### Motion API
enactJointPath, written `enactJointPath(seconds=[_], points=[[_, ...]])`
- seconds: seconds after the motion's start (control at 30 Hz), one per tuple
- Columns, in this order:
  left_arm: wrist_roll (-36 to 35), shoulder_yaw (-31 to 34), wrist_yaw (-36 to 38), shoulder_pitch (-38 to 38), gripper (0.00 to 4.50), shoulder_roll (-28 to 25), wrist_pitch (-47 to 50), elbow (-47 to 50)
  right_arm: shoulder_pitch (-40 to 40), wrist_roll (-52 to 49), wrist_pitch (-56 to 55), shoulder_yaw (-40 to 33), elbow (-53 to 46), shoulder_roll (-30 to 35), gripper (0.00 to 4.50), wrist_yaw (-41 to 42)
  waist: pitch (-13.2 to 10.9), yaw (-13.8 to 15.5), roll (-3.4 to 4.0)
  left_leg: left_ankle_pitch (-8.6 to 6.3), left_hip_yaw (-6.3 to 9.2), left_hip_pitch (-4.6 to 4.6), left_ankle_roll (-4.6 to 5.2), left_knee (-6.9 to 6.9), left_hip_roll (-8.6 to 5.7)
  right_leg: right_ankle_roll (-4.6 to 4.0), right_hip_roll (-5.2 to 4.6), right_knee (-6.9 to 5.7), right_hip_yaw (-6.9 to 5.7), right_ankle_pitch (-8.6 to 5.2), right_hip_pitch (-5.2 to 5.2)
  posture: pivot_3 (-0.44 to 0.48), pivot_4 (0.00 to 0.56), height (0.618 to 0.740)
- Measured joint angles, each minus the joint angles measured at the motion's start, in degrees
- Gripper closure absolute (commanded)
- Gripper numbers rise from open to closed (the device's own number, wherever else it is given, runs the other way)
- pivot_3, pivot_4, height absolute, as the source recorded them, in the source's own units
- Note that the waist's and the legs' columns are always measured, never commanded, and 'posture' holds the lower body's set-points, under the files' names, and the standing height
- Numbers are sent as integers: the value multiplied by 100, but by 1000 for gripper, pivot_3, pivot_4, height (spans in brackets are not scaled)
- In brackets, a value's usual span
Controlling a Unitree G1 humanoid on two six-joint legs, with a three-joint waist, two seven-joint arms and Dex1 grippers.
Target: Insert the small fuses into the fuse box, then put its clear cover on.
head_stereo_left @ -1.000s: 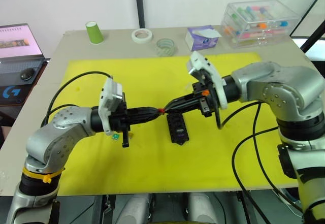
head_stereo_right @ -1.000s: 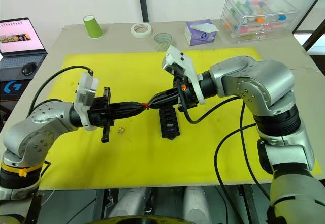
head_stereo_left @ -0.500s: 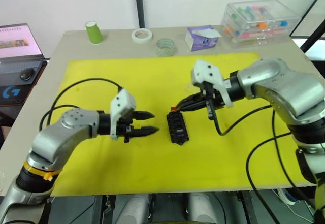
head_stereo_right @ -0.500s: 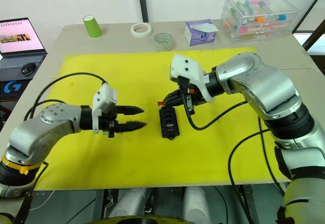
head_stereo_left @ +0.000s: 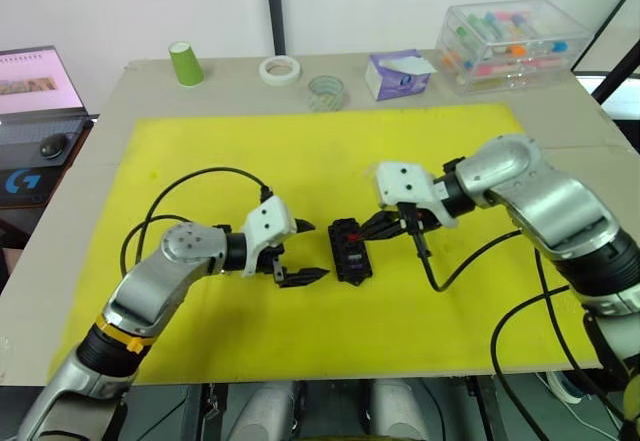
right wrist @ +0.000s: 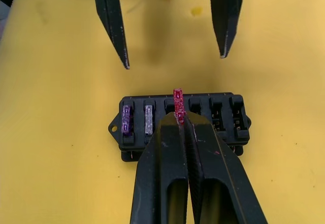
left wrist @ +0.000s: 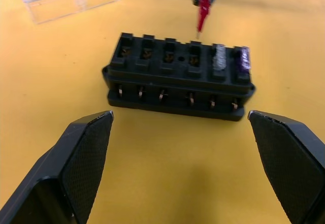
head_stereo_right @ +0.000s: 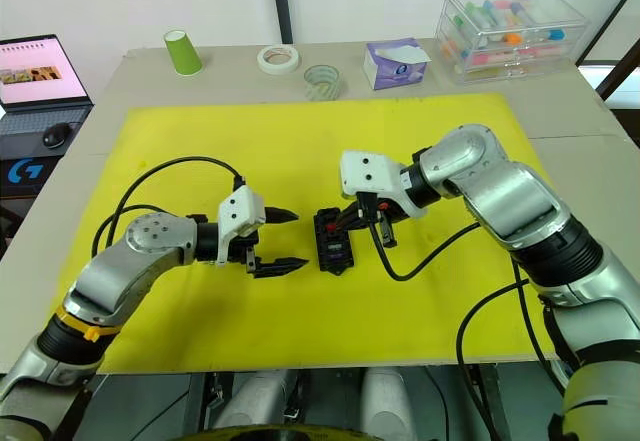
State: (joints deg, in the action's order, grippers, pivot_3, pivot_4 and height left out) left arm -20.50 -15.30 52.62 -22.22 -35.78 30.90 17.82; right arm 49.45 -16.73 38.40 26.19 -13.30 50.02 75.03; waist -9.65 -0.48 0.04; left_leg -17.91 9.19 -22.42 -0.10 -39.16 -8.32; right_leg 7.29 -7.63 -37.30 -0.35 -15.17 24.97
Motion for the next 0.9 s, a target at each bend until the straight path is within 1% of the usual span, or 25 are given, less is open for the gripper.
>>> enactJointPath(seconds=[0.23,0.5,0.9], points=[[137,-176,97,1,32,117,-48,-91,-109,167,10,2,0,-162,4500,-1,0,4,0,0,0,0,0,-1,0,0,0,0,0,0,-1,0,150,740],[246,-182,79,1,32,224,-34,-88,-231,418,-9,33,14,-235,4500,11,0,3,0,0,0,0,0,-1,0,0,0,-1,0,0,-1,0,150,740],[259,-181,85,2,32,221,-17,-72,-366,593,-141,32,120,-352,4500,21,0,0,0,0,1,0,0,-1,0,0,0,-1,0,0,-1,0,150,740]])
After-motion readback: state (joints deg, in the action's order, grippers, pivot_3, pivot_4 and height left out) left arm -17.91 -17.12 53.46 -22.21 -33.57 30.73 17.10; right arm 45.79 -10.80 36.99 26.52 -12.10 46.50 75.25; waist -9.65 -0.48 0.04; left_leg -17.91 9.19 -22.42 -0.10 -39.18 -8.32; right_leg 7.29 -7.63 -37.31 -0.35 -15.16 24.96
